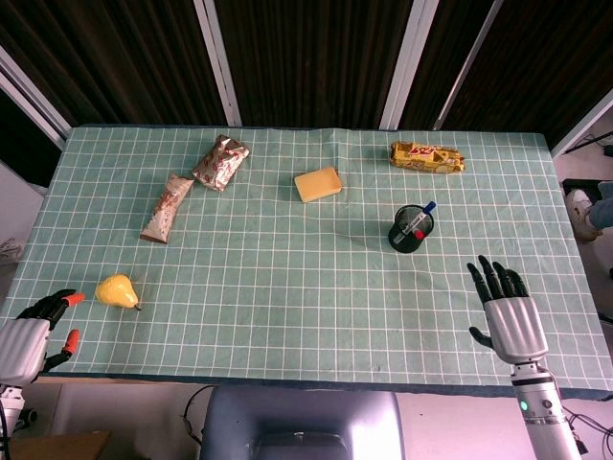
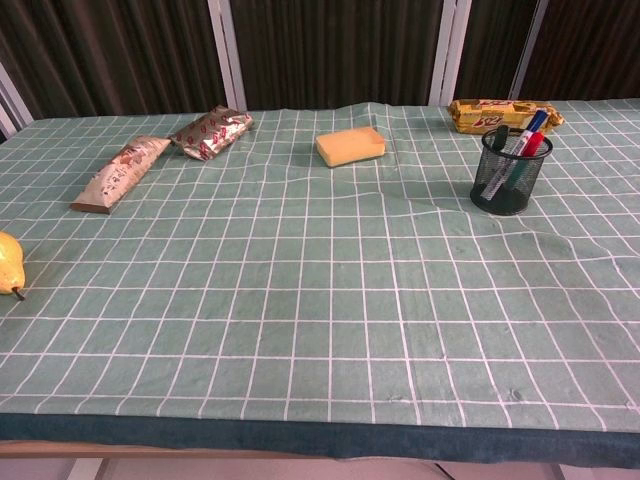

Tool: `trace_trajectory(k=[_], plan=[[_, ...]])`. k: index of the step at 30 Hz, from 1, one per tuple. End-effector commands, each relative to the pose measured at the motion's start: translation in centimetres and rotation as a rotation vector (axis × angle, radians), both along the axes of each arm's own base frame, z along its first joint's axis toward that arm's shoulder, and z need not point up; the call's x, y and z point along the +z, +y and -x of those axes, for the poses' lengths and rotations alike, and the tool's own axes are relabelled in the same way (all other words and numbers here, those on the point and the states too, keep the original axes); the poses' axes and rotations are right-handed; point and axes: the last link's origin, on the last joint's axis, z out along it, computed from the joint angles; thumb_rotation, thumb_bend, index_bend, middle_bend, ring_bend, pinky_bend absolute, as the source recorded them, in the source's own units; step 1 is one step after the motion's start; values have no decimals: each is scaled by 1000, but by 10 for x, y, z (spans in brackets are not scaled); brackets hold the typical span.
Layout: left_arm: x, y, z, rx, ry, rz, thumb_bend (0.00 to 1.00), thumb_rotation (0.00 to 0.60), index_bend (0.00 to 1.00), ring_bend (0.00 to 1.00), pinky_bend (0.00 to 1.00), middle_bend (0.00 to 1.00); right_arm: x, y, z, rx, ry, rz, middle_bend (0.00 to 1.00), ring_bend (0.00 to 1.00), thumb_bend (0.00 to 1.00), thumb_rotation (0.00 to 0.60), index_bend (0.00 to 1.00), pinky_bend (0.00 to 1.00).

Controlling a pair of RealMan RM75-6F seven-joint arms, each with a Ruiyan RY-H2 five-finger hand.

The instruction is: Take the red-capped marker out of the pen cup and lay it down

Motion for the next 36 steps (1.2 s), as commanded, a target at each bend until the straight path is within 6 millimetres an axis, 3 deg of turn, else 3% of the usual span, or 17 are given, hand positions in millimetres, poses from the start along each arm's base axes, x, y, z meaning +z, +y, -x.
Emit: trace_trajectory(k=[1,5,7,8,11,14,16,23,27,32,36], plan=[[0,0,0,0,0,0,472,600,250,217,365,178,0,0,0,7,-8,7,128,124,193,600,75,267],[-1,1,0,2,2,3,472,600,251,217,365,178,0,-1,1,11,-22,17,128,143,195,600,113,284],[0,0,-1,-4,5,1,472,600,251,217,365,178,1,-13,-2,58,-41,71,171,223,209,600,161,364],[0,-1,-1,-2,3,2,471,600,251,216,366,177,0,-18,-3,76,-44,95,249,329,222,600,204,462],[1,-1,0,3,-1,-1,472,600,251,216,366,178,-5,-38,-8,126,-52,139,608,735,261,600,385,795],[1,-2,-1,-3,-3,0,472,600,251,216,366,177,-11,-63,-11,137,-16,138,794,925,267,600,486,913],[1,-4,-2,-11,0,-2,471,600,251,216,366,177,-17,-80,-14,135,21,139,853,979,267,600,501,943],[-1,-4,-2,-12,4,9,472,600,251,216,366,177,-36,-122,-19,103,61,122,984,1000,274,600,554,1000],[0,-4,-2,-10,4,8,472,600,251,216,366,178,-47,-139,-20,79,70,111,1000,1000,357,600,560,1000],[-1,-4,-2,-15,3,9,472,600,251,216,366,178,-61,-152,-22,58,50,76,1000,1000,474,600,560,1000],[-1,-3,-2,-15,4,15,472,600,251,216,366,178,-70,-156,-24,63,39,58,1000,1000,504,600,561,1000]])
